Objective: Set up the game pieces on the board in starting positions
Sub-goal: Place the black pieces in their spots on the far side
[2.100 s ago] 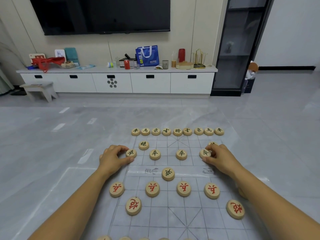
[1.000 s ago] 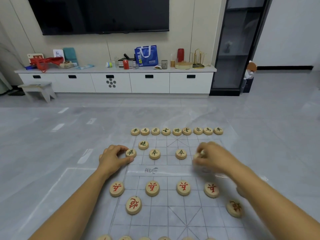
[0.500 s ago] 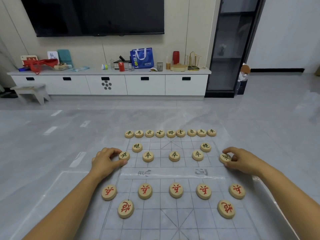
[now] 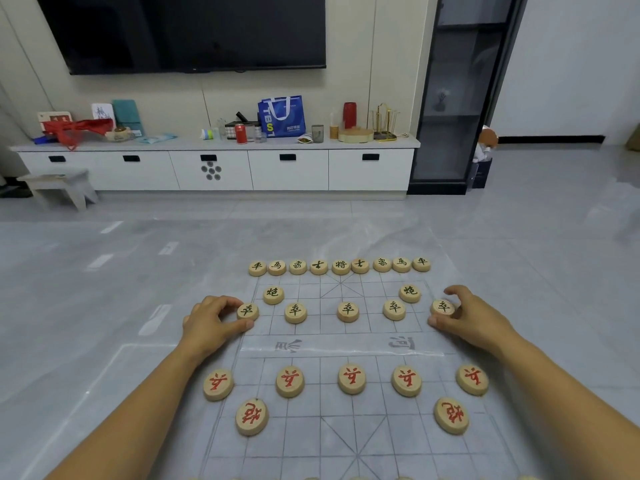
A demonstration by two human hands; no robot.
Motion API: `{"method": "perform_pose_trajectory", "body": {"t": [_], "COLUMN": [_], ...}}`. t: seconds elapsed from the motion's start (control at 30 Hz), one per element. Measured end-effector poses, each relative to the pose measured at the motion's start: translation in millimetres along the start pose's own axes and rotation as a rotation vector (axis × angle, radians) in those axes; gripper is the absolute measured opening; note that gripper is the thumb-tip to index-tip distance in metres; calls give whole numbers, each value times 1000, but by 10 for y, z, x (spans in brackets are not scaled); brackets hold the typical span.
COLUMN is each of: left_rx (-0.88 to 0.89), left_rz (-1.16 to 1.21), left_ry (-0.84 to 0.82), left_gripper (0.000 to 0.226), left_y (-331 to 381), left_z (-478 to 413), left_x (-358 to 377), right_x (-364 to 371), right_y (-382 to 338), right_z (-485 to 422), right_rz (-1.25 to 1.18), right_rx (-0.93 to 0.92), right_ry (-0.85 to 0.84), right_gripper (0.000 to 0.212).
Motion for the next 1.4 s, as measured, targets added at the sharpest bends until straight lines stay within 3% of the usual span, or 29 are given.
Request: {"method": "perform_pose_trajectory", "body": {"t": [0.37, 1.07, 1.4], "left_rx": [-4, -9, 7], "left_rz": [-22, -10, -51], "left_ry": [-14, -18, -53], "left_gripper": [36, 36, 40], "left_y": [4, -26, -12], "left_z": [-8, -19, -23], "left_x": [8, 20, 31], "right_x": [-7, 17, 21], "right_y": [12, 38, 51], "right_z": [-13, -59, -66], "right_rz": [-84, -181, -206], "right_rx": [-71, -61, -47], "right_ry": [-41, -87, -96], "right_gripper": [39, 38, 48]}}
Point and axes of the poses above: each hand's wrist, its own z-axis away from the middle knuckle, its own x-axis out of the palm, y = z × x, the point moved 8 cm from there along -z, towards the middle knuckle, and after that the axes turned 7 degrees about x, right-handed, at the moved point
